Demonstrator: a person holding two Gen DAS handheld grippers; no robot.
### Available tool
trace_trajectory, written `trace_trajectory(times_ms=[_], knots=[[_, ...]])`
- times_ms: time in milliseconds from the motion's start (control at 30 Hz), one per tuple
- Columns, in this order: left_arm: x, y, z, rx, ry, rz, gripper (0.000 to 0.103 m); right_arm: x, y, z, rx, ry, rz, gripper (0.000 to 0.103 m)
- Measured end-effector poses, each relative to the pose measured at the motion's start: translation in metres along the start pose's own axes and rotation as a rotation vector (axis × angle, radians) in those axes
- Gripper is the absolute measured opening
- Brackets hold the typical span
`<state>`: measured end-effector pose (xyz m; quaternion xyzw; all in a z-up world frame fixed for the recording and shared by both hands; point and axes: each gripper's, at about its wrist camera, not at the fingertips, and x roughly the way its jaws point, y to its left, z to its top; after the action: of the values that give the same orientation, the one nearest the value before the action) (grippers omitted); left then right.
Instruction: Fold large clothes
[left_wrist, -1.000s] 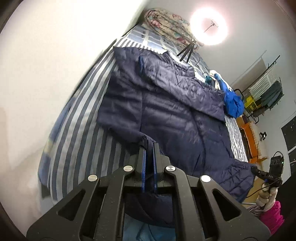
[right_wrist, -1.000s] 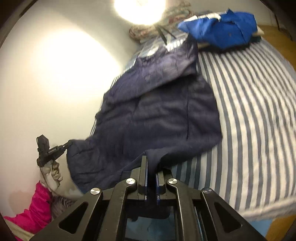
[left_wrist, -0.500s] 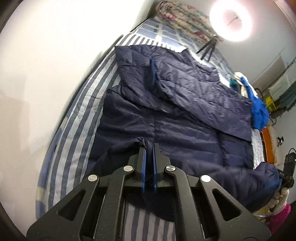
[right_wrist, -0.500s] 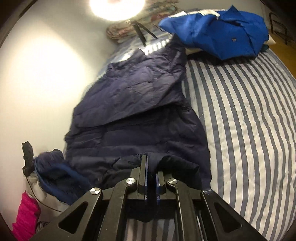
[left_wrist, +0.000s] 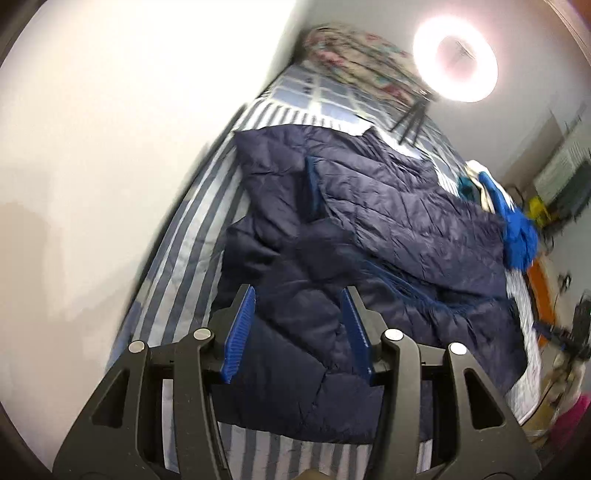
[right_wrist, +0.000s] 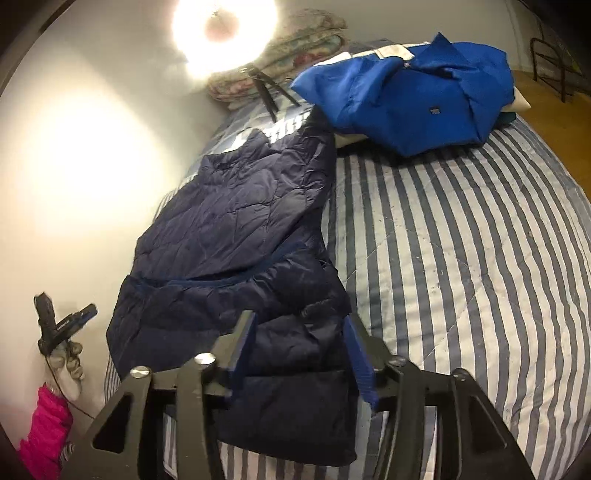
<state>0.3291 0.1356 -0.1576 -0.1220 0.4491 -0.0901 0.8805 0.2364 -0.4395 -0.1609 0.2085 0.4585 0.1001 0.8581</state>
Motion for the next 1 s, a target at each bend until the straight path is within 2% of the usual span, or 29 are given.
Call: trace_trajectory(times_ms=[67, 100, 267, 467, 567, 633, 667, 700, 733, 800, 900, 1000], knots=[[0.007, -0.007, 0.000, 0.062, 0.014, 0.025, 0.066, 0.006, 0.003, -0.002, -0.038, 0.007, -0.013, 0.067], [0.011, -0.009, 0.001, 0.074, 0.019, 0.039, 0.068, 0.009, 0.005, -0.003, -0.055, 0.014, -0.016, 0.067], [0.044, -0.007, 0.017, 0.047, 0.067, 0.023, 0.068, 0.041, 0.016, 0.001, -0.119, 0.060, -0.056, 0.067], [0.078, -0.012, 0.029, 0.109, 0.103, 0.047, 0.068, 0.070, 0.009, 0.017, -0.104, 0.070, -0.083, 0.067], [0.094, -0.016, 0.027, 0.152, 0.133, 0.065, 0.068, 0.079, 0.012, 0.020, -0.115, 0.083, -0.070, 0.063], [0.101, -0.018, 0.025, 0.161, 0.142, 0.058, 0.067, 0.081, 0.017, 0.020, -0.144, 0.082, -0.080, 0.054], [0.102, -0.019, 0.024, 0.166, 0.139, 0.053, 0.060, 0.083, 0.020, 0.020, -0.161, 0.087, -0.097, 0.044], [0.104, -0.021, 0.023, 0.177, 0.139, 0.053, 0.050, 0.084, 0.022, 0.020, -0.175, 0.091, -0.113, 0.035], [0.106, -0.022, 0.022, 0.188, 0.144, 0.061, 0.044, 0.085, 0.023, 0.020, -0.182, 0.089, -0.121, 0.032], [0.110, -0.023, 0.020, 0.206, 0.148, 0.081, 0.017, 0.083, 0.023, 0.019, -0.183, 0.083, -0.133, 0.018], [0.105, -0.019, 0.019, 0.190, 0.125, 0.067, 0.006, 0.077, 0.026, 0.019, -0.190, 0.065, -0.148, 0.007], [0.096, -0.016, 0.019, 0.181, 0.099, 0.067, 0.004, 0.067, 0.034, 0.018, -0.216, 0.038, -0.166, 0.003]])
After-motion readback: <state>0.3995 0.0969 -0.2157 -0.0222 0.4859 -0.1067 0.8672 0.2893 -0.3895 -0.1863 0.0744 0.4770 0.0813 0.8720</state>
